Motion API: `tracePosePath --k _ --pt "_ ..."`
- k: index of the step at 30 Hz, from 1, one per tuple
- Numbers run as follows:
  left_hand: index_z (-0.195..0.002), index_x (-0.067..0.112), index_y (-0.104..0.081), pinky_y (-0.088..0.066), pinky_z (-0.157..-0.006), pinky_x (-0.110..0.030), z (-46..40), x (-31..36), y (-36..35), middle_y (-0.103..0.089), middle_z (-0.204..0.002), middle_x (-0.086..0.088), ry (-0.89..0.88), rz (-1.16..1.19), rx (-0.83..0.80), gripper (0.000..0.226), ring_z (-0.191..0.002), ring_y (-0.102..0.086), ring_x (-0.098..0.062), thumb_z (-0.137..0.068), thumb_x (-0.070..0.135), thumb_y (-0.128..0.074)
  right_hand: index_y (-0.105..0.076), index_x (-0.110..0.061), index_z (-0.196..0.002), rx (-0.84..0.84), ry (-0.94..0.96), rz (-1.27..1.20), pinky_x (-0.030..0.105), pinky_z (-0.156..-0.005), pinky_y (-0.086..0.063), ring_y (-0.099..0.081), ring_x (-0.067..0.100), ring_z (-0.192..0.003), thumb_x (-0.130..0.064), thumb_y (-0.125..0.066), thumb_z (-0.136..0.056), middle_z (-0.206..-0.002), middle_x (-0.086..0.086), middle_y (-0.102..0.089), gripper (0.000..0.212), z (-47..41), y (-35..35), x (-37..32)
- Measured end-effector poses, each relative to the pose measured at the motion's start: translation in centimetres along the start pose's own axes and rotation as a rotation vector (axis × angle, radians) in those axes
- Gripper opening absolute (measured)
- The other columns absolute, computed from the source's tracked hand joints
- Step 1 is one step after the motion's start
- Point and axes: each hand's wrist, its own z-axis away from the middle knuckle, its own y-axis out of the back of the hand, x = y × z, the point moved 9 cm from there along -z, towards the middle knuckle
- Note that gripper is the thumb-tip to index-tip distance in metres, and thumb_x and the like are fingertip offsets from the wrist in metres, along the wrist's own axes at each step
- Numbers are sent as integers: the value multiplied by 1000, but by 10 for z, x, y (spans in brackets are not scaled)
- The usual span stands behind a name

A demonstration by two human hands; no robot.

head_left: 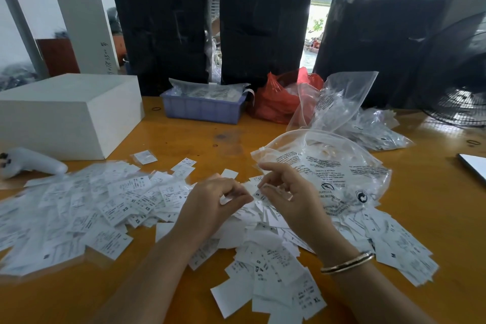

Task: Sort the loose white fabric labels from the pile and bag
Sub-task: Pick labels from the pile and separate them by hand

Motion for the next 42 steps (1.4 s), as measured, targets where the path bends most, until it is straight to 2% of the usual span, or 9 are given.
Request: tracePosePath --k 3,9,16,24,28,31,35,39,42 --pt "-82 33 -71 -41 -63 -18 0 -4 -6 -54 -74 25 28 -28 -45 37 -76 -55 0 -70 62 -52 -55 -37 -111 -19 14 24 9 -73 -43 -59 0 -81 -2 -64 -86 -84 -11 -65 44 0 -1 0" --pt "-82 38 -69 -38 -64 -3 1 -3 -13 -57 -71 28 36 56 -93 26 -81 -55 11 -73 57 -54 -44 -47 -115 -88 75 56 10 -72 -47 -56 -2 -86 -4 -62 -88 -95 -15 -60 54 2 -16 -6" --pt "-74 43 -66 -54 -69 -18 0 -20 -1 -70 -77 12 184 274 39 6 -76 -66 -4 -71 48 -64 -59 -20 -97 37 -203 -281 23 -65 -53 -68 13 -72 1 -61 -87 -82 6 -68 23 -2 3 31" --pt "-81 37 -71 -55 -71 -19 2 -25 -8 -72 -85 15 238 343 -45 17 -82 -67 -5 -72 51 -65 -63 -36 -85 -15 -74 -11 14 -53 -46 -63 4 -61 -2 -62 -88 -67 -17 -66 34 -2 4 21" --pt "-88 31 -73 -54 -70 -20 4 -26 -17 -73 -83 13 265 332 -100 33 -81 -67 -5 -68 56 -65 -57 -48 -94 -53 -22 117 15 -56 -47 -61 9 -63 -8 -64 -88 -65 -9 -63 41 1 -7 12" --pt "-85 29 -72 -54 -66 -23 3 -25 -18 -72 -79 11 255 328 -95 32 -75 -66 -8 -70 56 -63 -49 -44 -105 1 -81 64 21 -61 -50 -62 10 -64 -17 -67 -87 -70 -10 -66 37 2 -11 16" --pt "-80 31 -72 -48 -60 -13 2 -25 -14 -72 -77 11 284 410 -7 23 -70 -66 -4 -71 51 -65 -59 -31 -89 109 -204 -117 26 -66 -55 -67 7 -67 -12 -68 -85 -73 -12 -71 20 6 -7 26" --pt "-78 34 -71 -48 -63 -11 2 -27 -14 -71 -77 15 293 412 -3 6 -74 -66 0 -78 39 -67 -65 -33 -82 53 -195 -82 30 -65 -52 -66 15 -71 -9 -63 -88 -74 -4 -69 25 8 -19 19" --pt "-77 35 -70 -48 -64 -10 1 -31 -10 -71 -77 17 316 429 29 5 -74 -66 1 -76 39 -68 -67 -31 -93 -32 -142 -25 20 -59 -48 -61 4 -68 -9 -61 -89 -75 -16 -66 23 6 -25 12"
